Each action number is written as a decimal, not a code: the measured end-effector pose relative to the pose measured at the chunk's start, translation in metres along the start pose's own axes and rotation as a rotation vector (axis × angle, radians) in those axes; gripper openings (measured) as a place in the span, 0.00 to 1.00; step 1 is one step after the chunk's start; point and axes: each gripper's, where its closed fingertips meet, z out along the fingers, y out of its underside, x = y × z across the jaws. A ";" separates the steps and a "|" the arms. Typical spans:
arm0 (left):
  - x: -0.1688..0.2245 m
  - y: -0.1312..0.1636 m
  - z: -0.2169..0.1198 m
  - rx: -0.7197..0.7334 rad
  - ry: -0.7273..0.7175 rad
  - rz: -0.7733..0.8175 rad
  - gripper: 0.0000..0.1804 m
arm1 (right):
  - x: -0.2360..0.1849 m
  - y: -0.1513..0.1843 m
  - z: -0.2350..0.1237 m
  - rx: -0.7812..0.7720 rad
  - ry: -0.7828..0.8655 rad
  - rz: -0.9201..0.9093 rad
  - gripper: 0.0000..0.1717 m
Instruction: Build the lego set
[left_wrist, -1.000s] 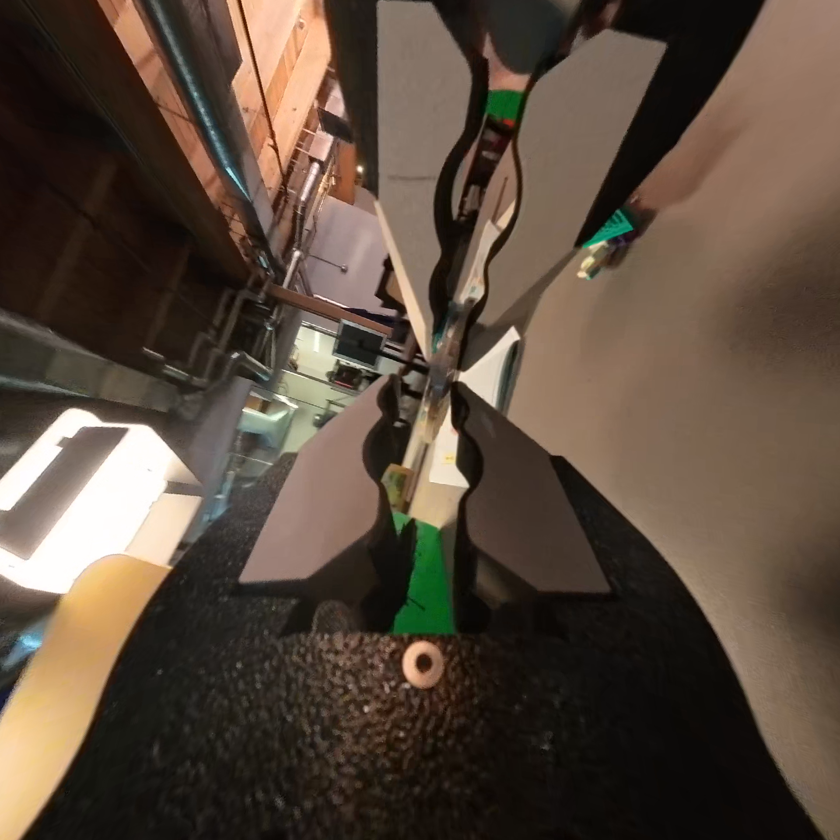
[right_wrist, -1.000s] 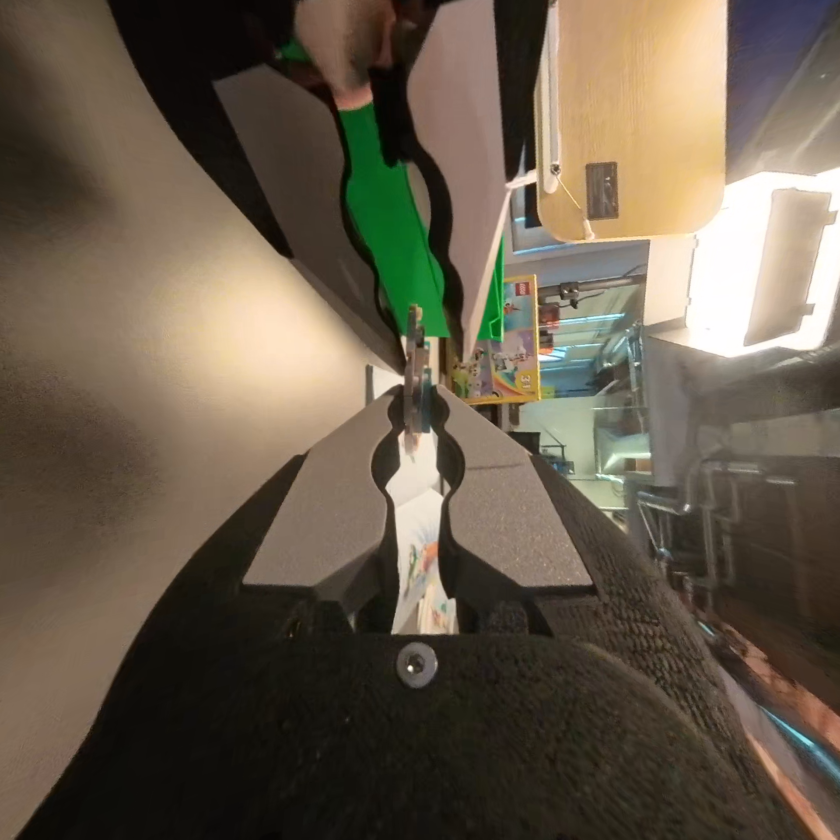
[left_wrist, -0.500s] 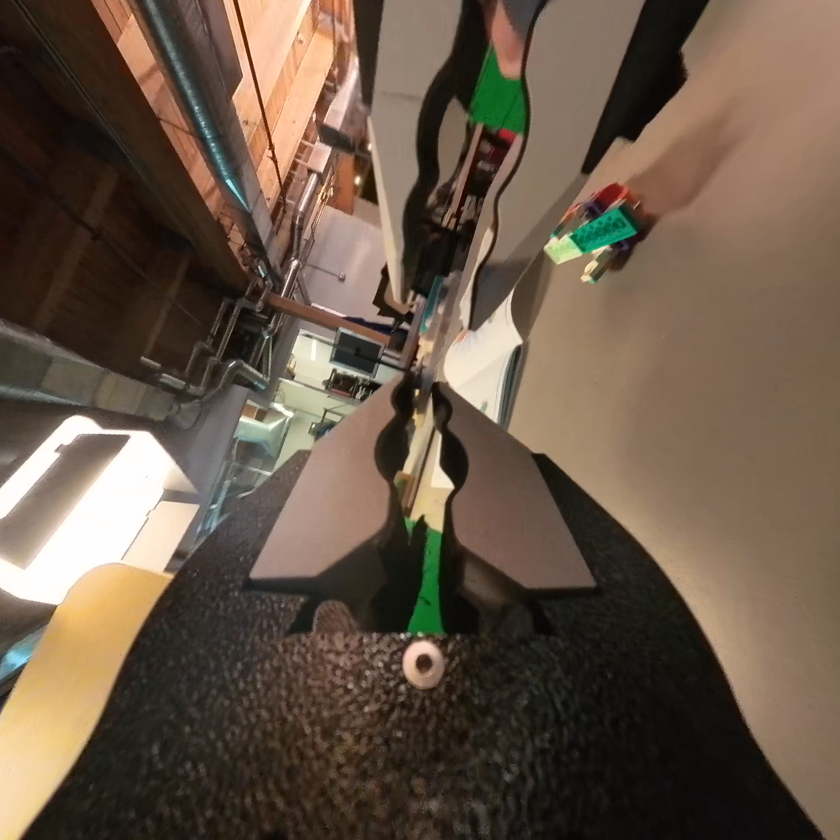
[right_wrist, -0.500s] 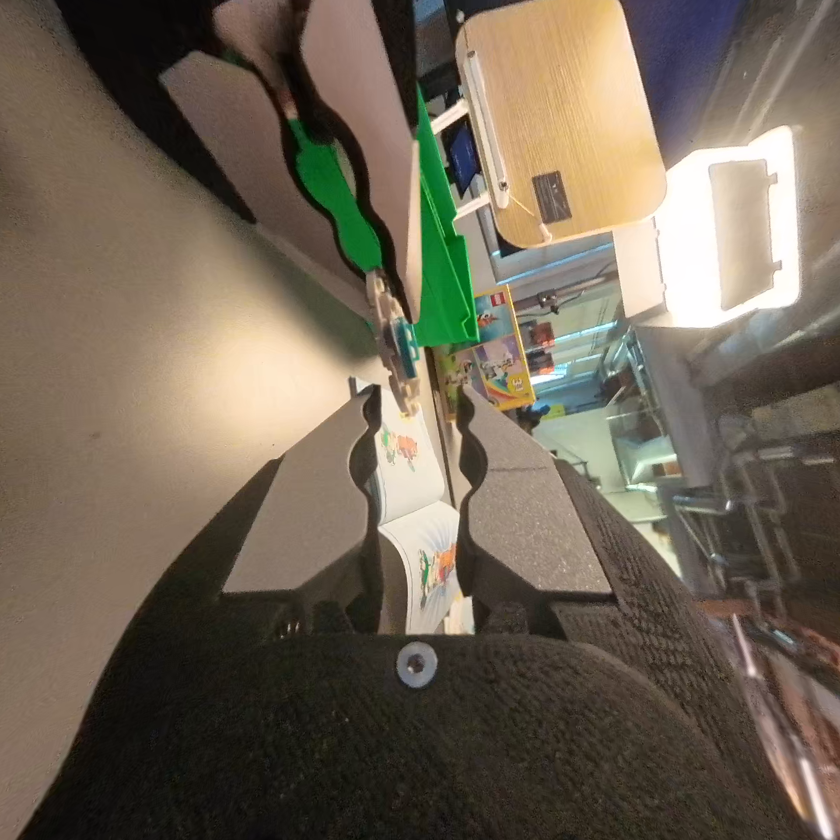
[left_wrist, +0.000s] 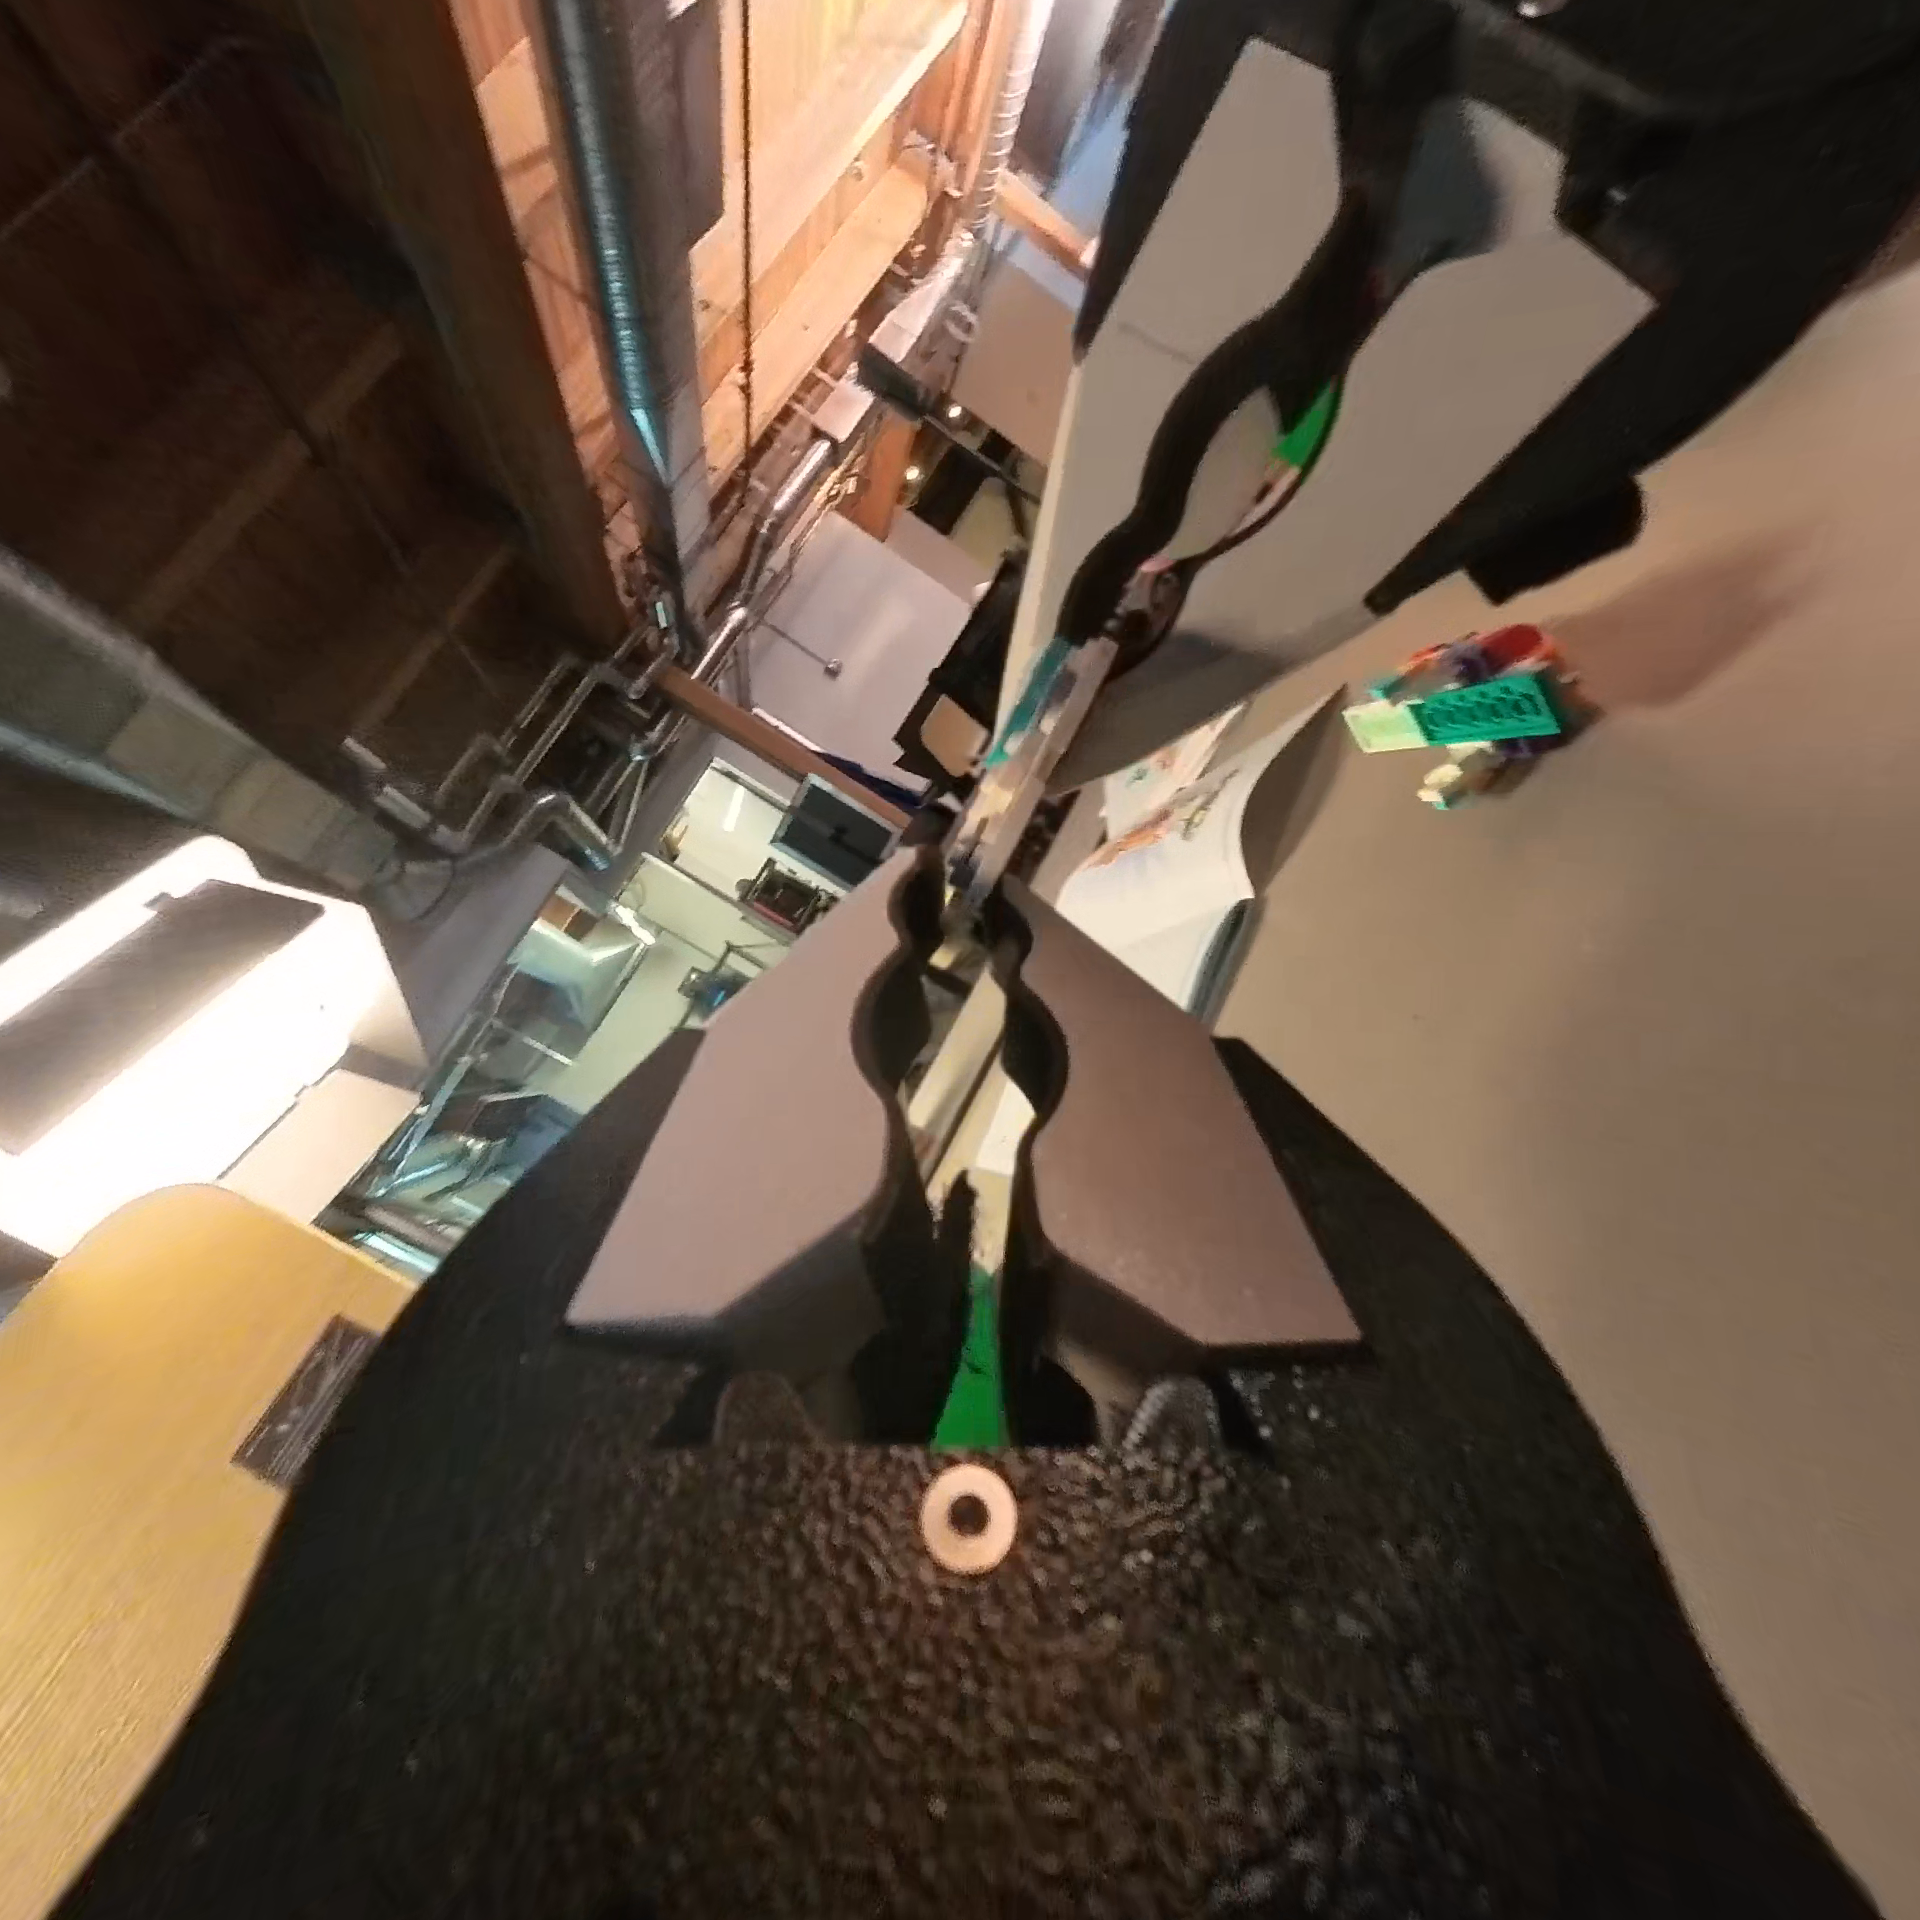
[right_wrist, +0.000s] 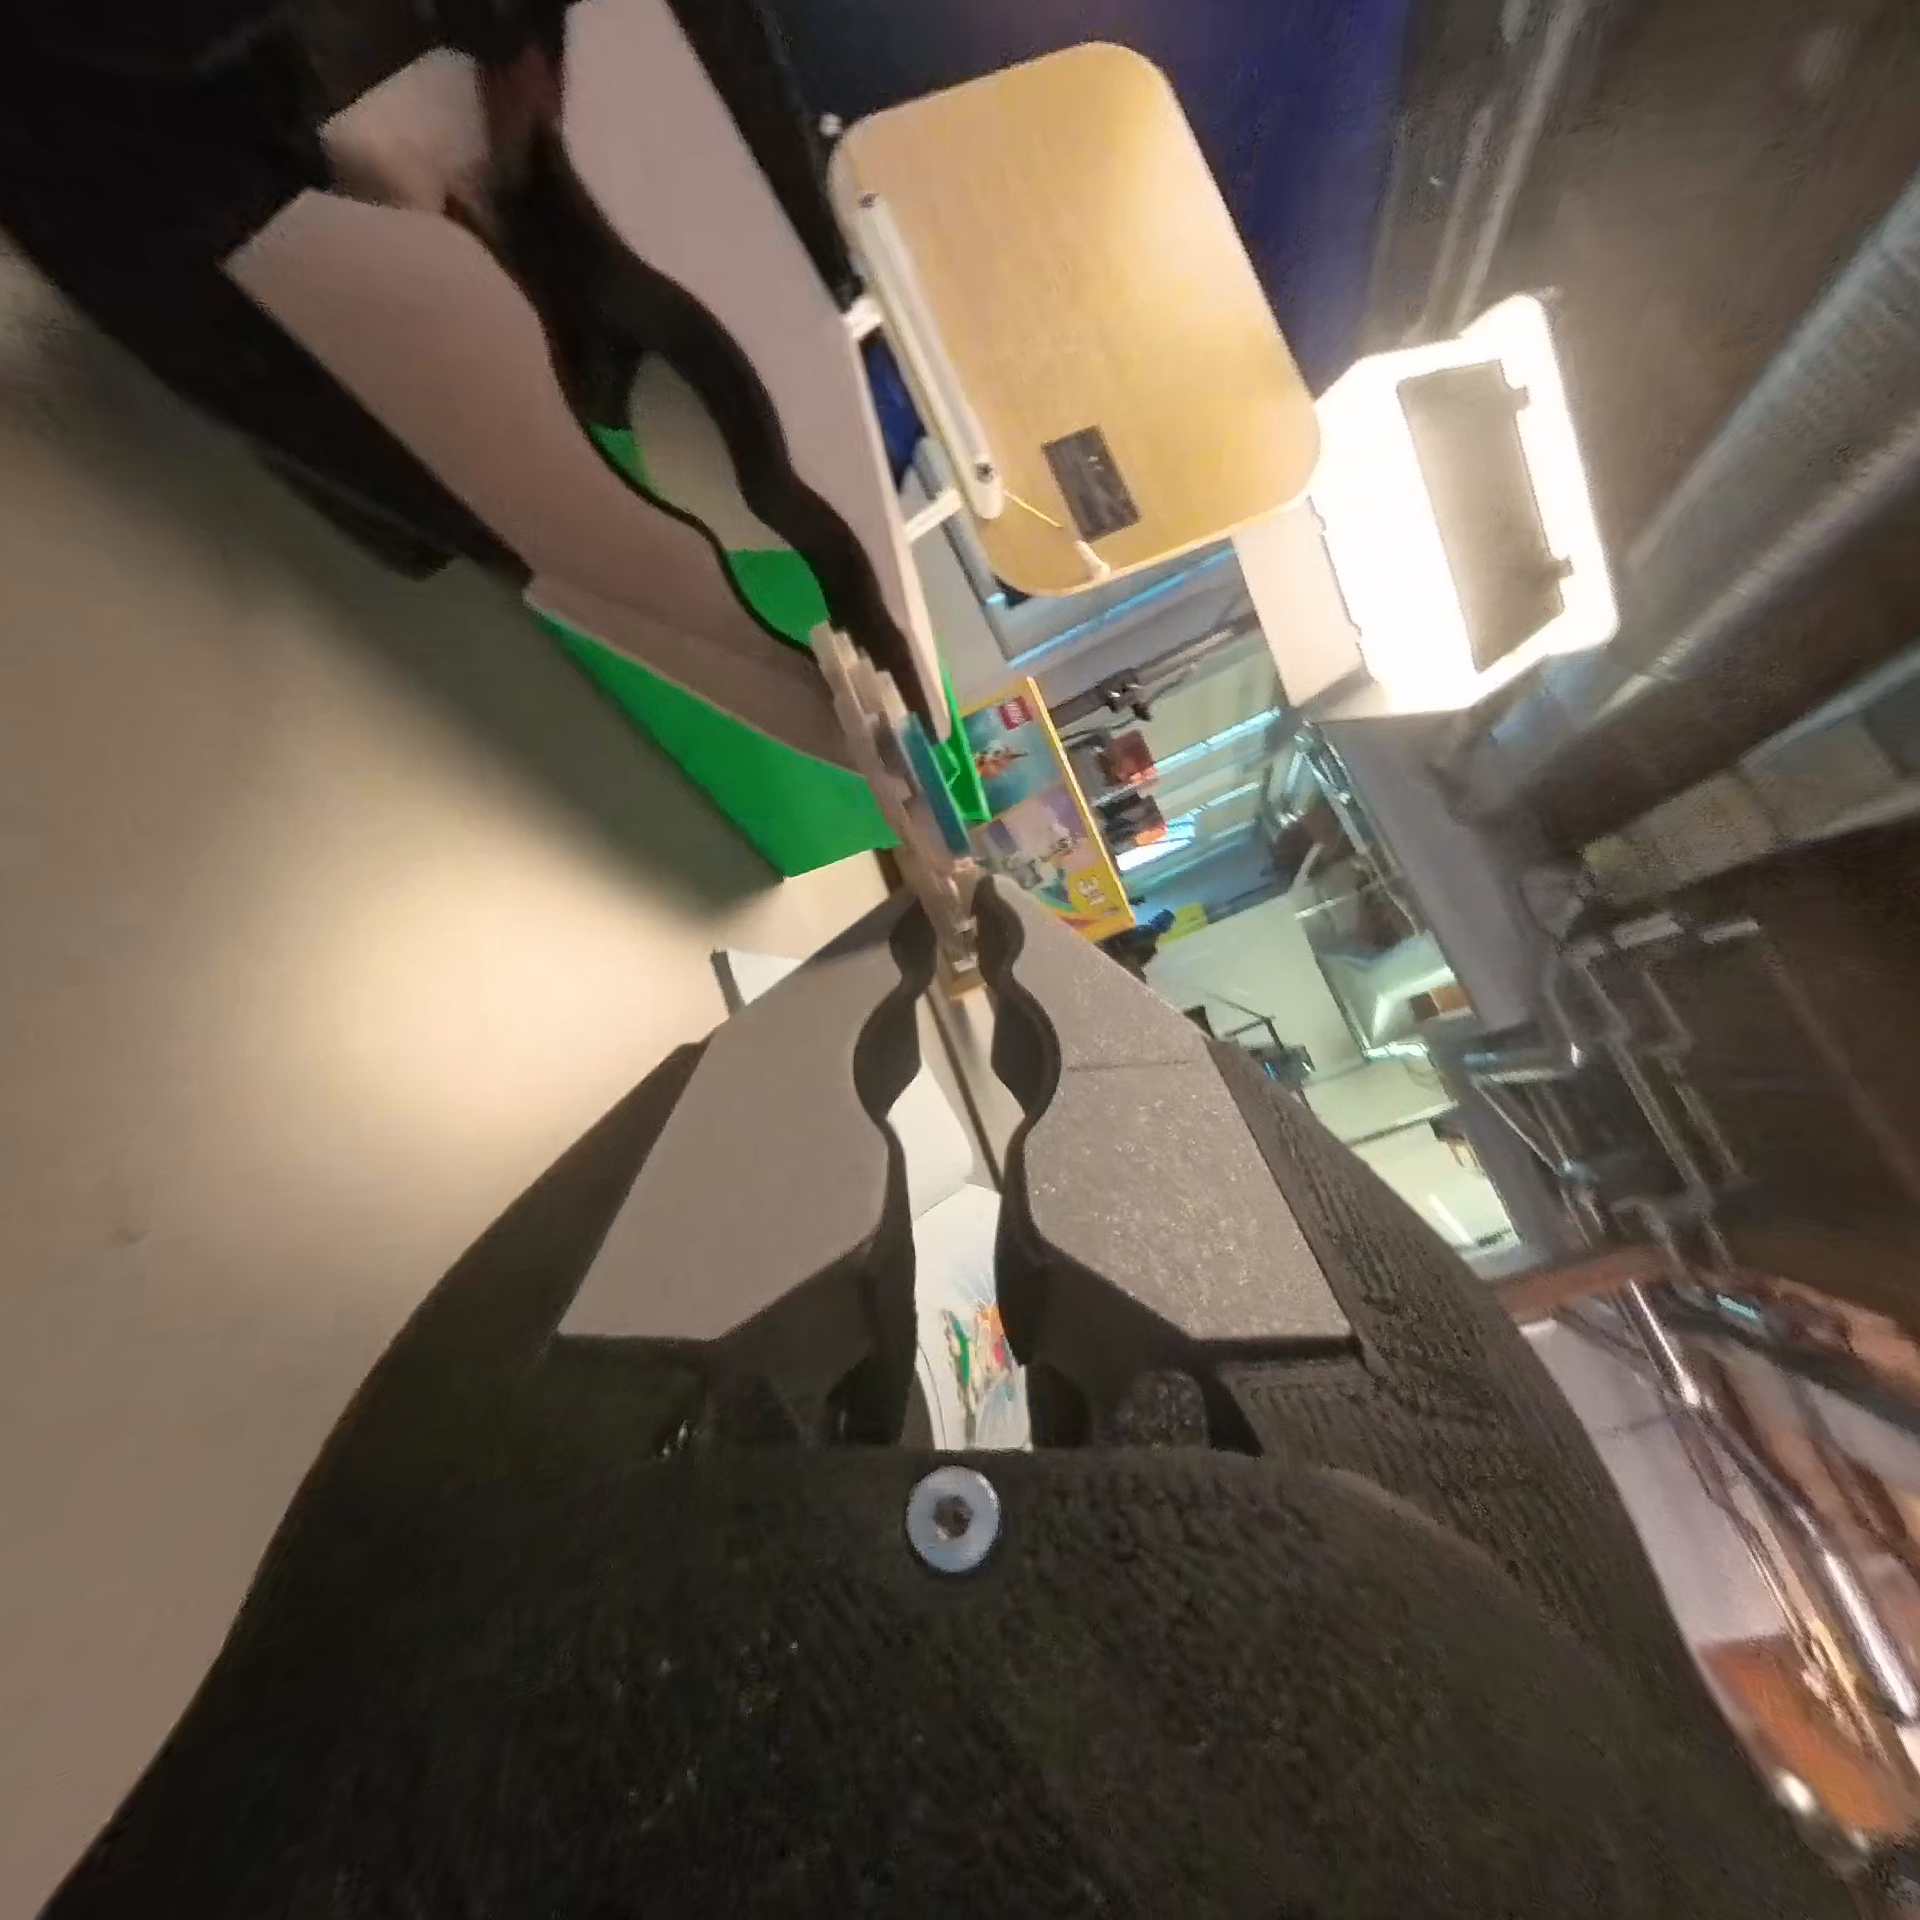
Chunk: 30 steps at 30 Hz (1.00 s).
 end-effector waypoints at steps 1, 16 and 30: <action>-0.003 -0.001 -0.001 -0.001 -0.020 -0.007 0.02 | 0.002 -0.002 0.001 0.001 0.024 0.020 0.03; 0.005 0.011 0.001 -0.061 0.025 0.019 0.02 | -0.010 0.006 0.001 0.047 -0.068 0.033 0.07; 0.010 -0.003 -0.005 0.129 0.219 -0.473 0.17 | -0.010 0.006 -0.004 0.055 -0.027 -0.138 0.03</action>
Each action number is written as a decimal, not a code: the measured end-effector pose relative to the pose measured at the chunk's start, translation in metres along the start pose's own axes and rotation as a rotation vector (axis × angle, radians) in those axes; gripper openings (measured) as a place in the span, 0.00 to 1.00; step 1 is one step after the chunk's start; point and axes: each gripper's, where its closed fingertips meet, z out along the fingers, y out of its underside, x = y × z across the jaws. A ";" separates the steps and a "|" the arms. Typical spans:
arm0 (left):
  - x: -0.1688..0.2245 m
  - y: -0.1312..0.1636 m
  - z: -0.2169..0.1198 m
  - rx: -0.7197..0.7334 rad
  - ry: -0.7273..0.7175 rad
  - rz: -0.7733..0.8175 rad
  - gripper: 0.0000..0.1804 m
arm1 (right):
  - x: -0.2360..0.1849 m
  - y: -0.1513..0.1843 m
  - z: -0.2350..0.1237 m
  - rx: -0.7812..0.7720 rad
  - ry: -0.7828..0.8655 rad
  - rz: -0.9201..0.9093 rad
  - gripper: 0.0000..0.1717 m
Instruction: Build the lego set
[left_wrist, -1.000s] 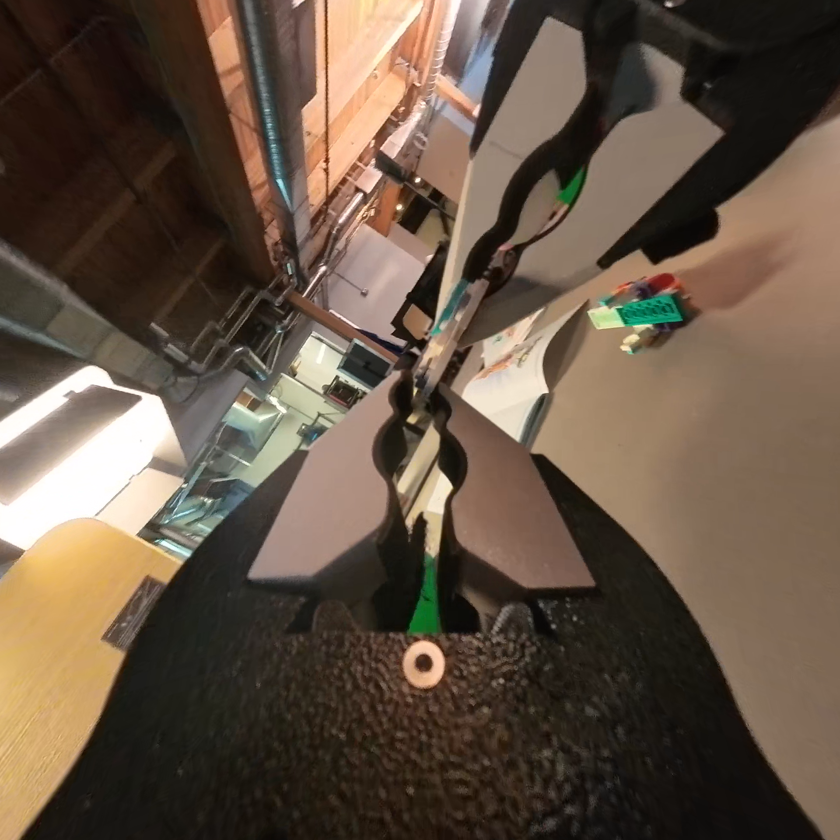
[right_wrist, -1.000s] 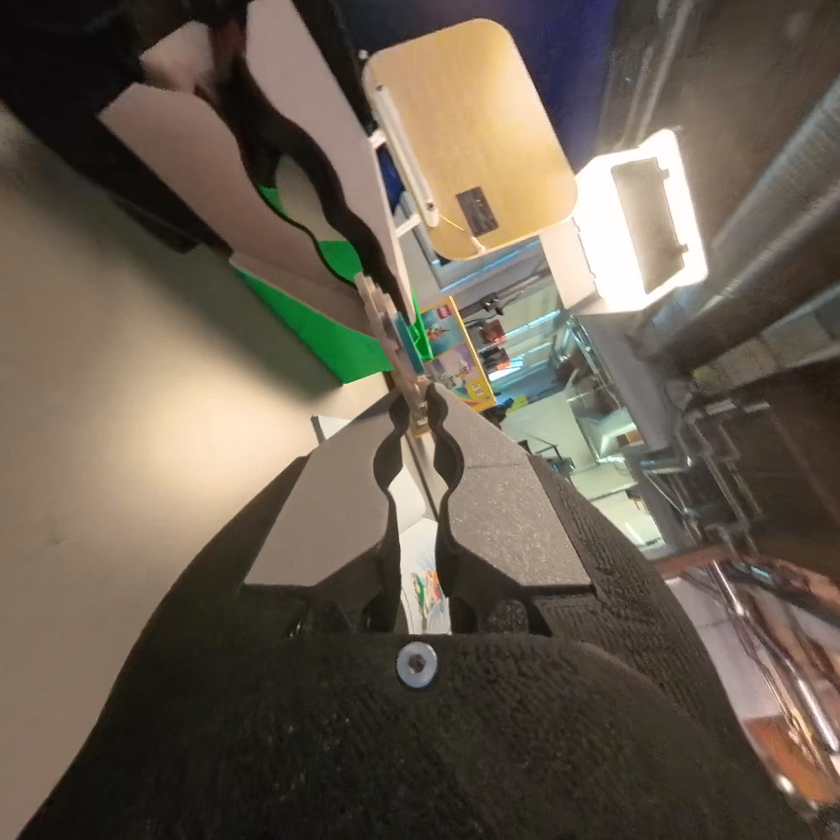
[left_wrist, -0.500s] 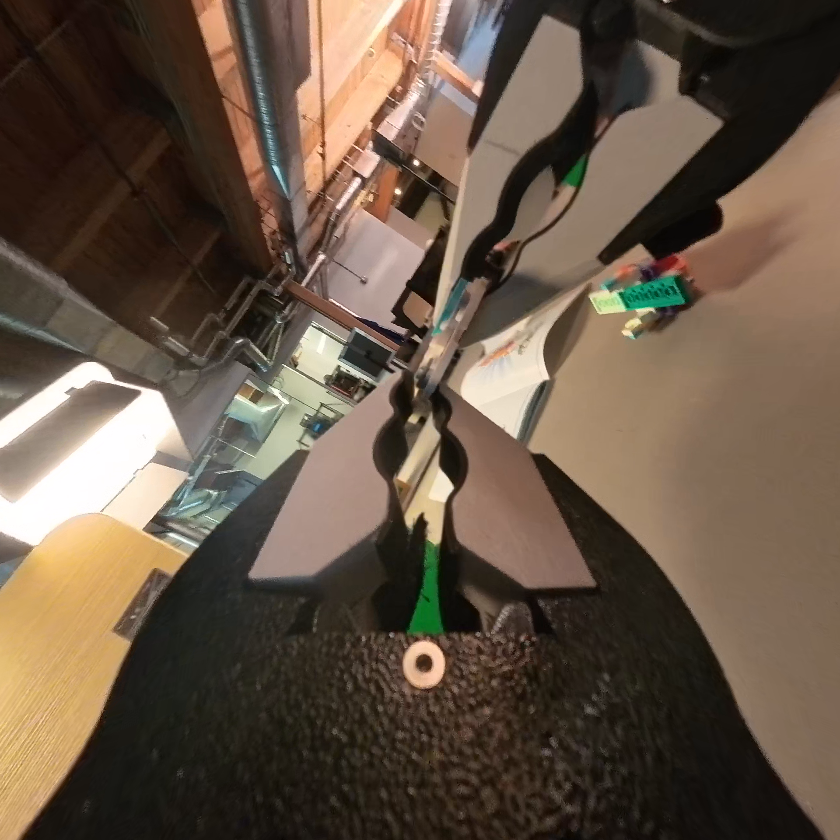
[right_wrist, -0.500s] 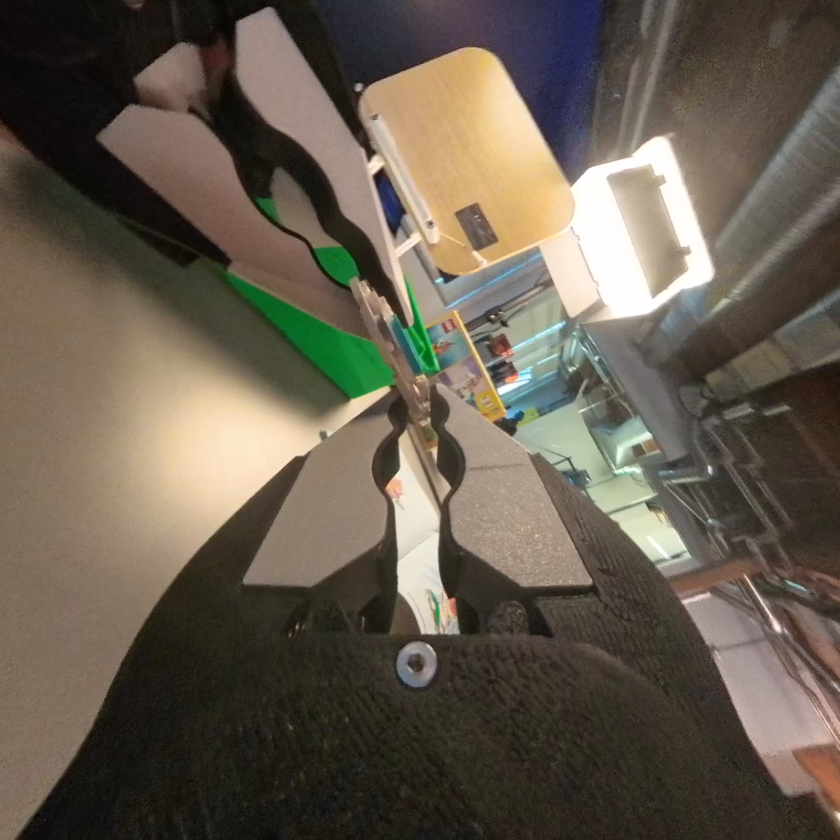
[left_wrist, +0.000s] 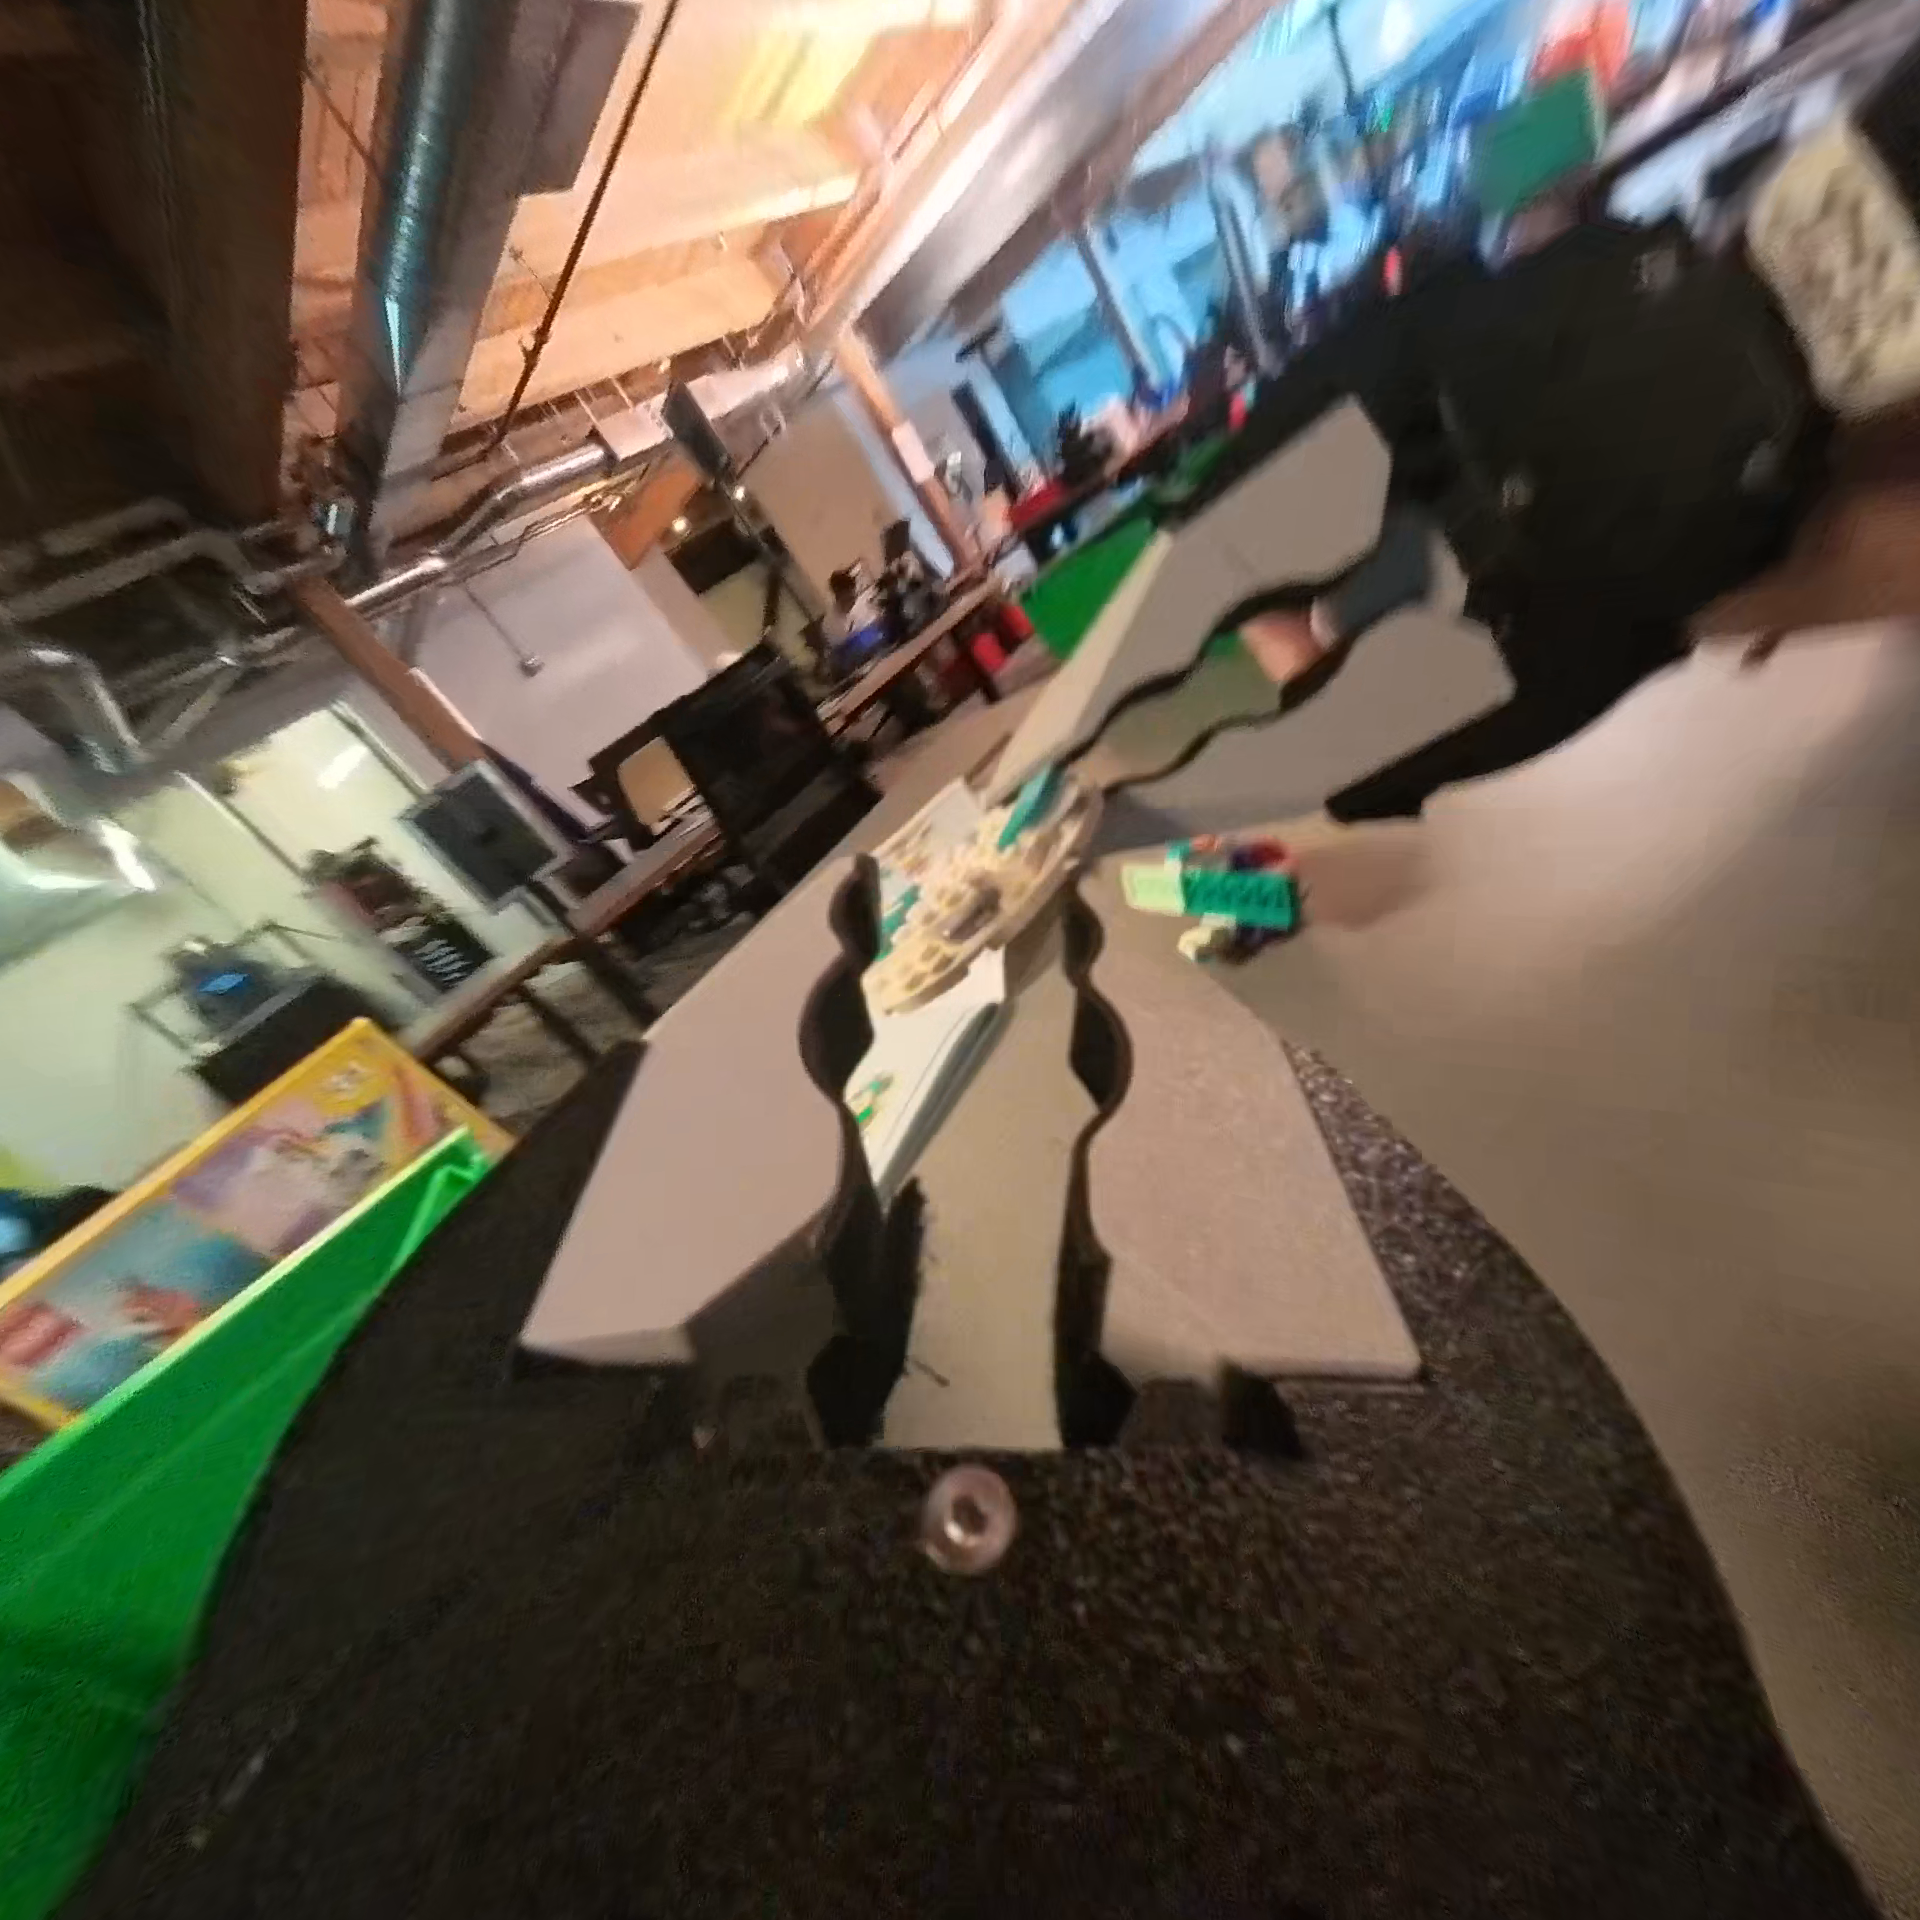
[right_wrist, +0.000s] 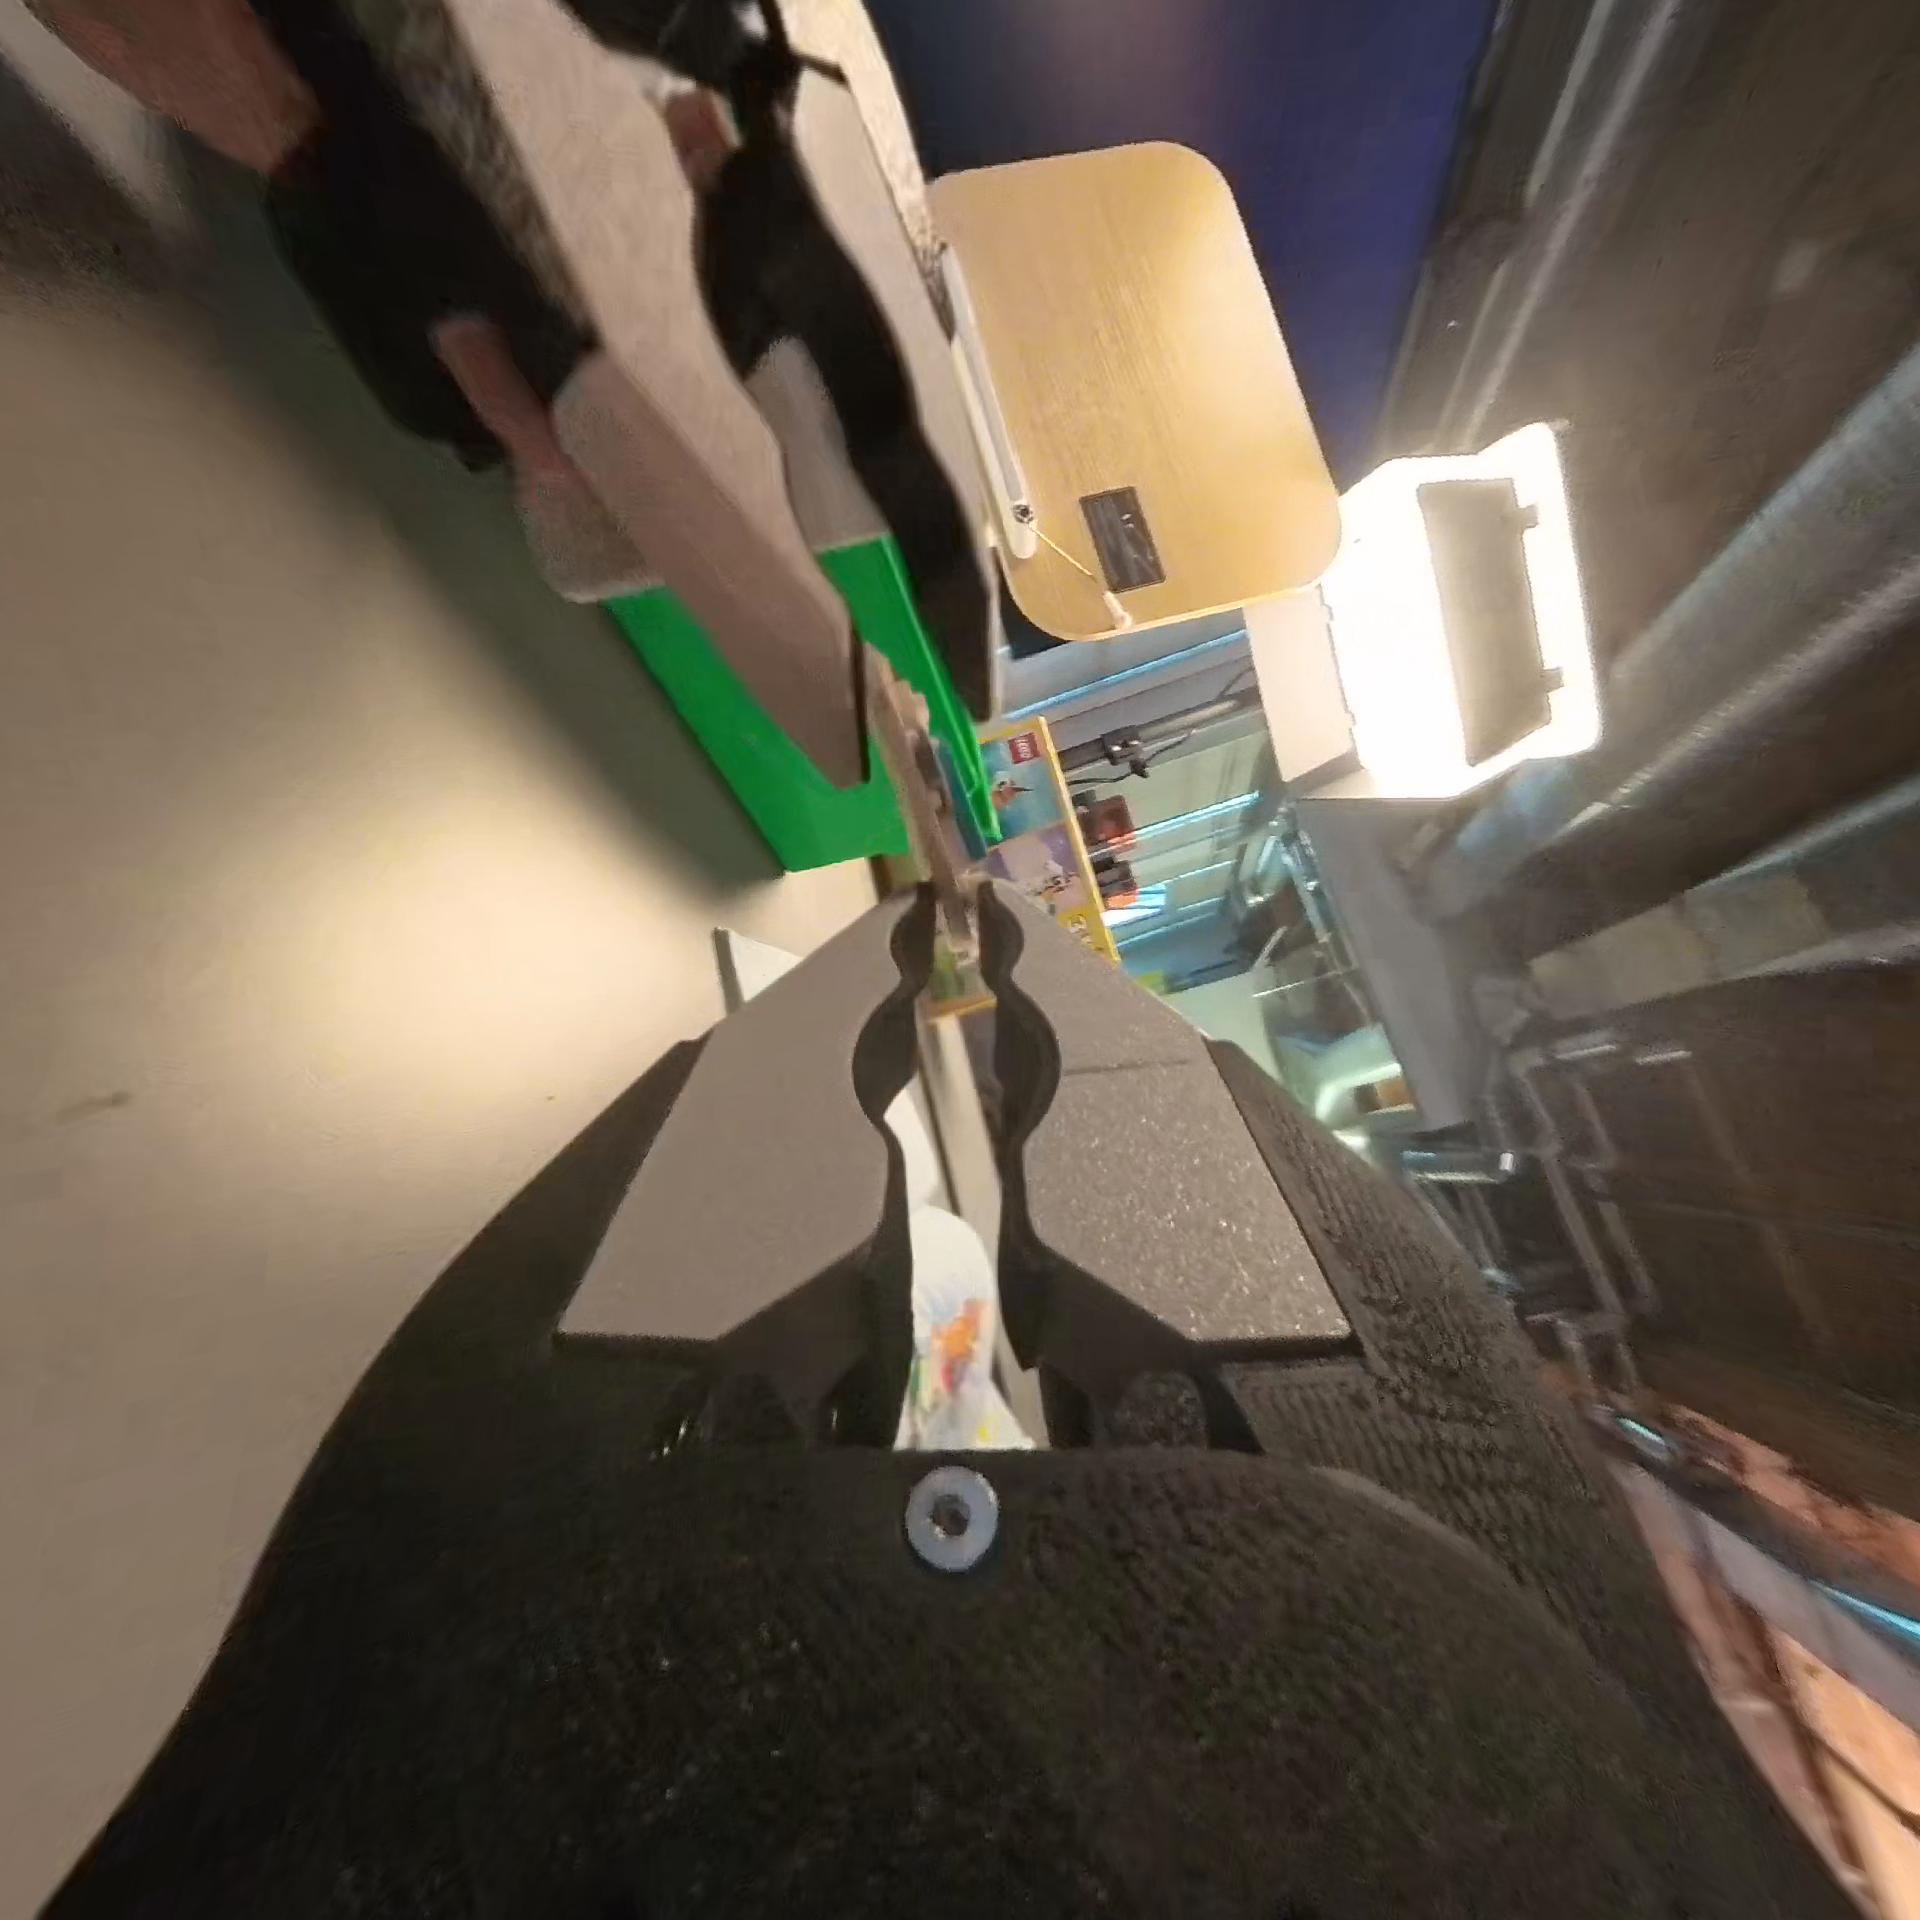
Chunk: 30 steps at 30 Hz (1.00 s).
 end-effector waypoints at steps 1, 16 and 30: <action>-0.002 -0.004 -0.001 0.029 0.009 -0.072 0.19 | 0.002 -0.001 -0.001 0.002 0.023 -0.027 0.03; -0.011 -0.023 -0.001 0.314 0.380 -1.259 0.29 | 0.031 -0.020 -0.012 0.020 0.305 -0.430 0.03; -0.009 -0.004 0.001 0.185 0.377 -1.302 0.12 | 0.007 -0.023 -0.005 0.048 0.211 -0.491 0.02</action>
